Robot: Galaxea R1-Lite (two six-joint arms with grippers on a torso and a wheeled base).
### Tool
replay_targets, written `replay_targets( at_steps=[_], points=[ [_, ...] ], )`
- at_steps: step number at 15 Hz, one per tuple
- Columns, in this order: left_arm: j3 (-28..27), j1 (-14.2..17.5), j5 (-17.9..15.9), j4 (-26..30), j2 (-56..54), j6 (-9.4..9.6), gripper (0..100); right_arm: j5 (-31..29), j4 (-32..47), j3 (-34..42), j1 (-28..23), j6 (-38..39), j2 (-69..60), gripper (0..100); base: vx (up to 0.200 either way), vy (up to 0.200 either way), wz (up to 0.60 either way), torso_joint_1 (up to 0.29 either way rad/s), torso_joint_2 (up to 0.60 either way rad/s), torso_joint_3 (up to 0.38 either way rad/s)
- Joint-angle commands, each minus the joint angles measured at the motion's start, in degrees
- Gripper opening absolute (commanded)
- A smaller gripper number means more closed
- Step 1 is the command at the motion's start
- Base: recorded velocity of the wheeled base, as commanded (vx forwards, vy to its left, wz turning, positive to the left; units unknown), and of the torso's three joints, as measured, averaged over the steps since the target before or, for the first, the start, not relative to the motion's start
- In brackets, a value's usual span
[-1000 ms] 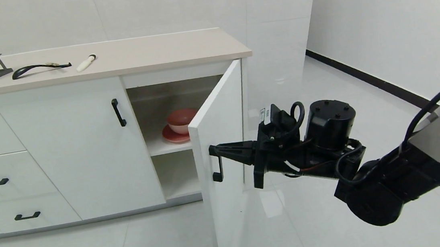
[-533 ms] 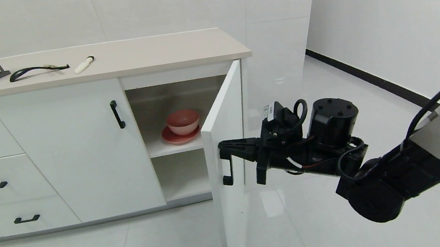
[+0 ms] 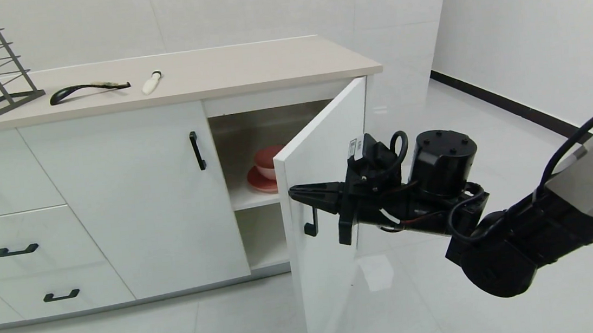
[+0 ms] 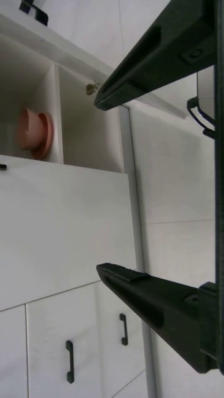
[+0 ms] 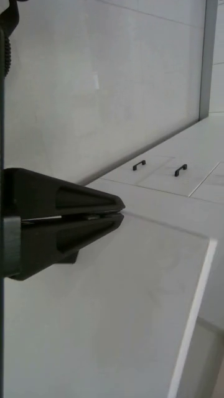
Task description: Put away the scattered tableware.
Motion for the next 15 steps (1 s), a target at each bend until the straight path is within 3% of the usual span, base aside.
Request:
replay_targets(
  at_steps=[1, 6, 9, 12, 15],
  points=[
    [0.0, 0.0, 0.0, 0.0, 0.1, -0.11, 100, 0.0, 0.0, -0.6, 0.0, -0.1, 0.1, 0, 0.000, 0.000, 0.00, 0.000, 0.00, 0.000],
    [0.0, 0.0, 0.1, 0.0, 0.1, -0.11, 100, -0.1, 0.0, 4.0, -1.0, 0.0, -3.5, 0, 0.000, 0.000, 0.00, 0.000, 0.00, 0.000],
    [0.0, 0.0, 0.1, 0.0, 0.1, -0.11, 100, -0.1, 0.0, 16.2, -4.5, -0.2, -13.8, 0, 0.000, 0.000, 0.00, 0.000, 0.00, 0.000],
    [0.0, 0.0, 0.0, 0.0, 0.1, -0.02, 100, -0.1, 0.2, 32.2, -9.5, -0.3, -32.2, 0, 0.000, 0.000, 0.00, 0.000, 0.00, 0.000],
    [0.0, 0.0, 0.0, 0.0, 0.1, -0.02, 100, 0.0, 0.6, 42.0, -18.4, -0.5, -50.0, 0, 0.000, 0.000, 0.00, 0.000, 0.00, 0.000]
  ],
)
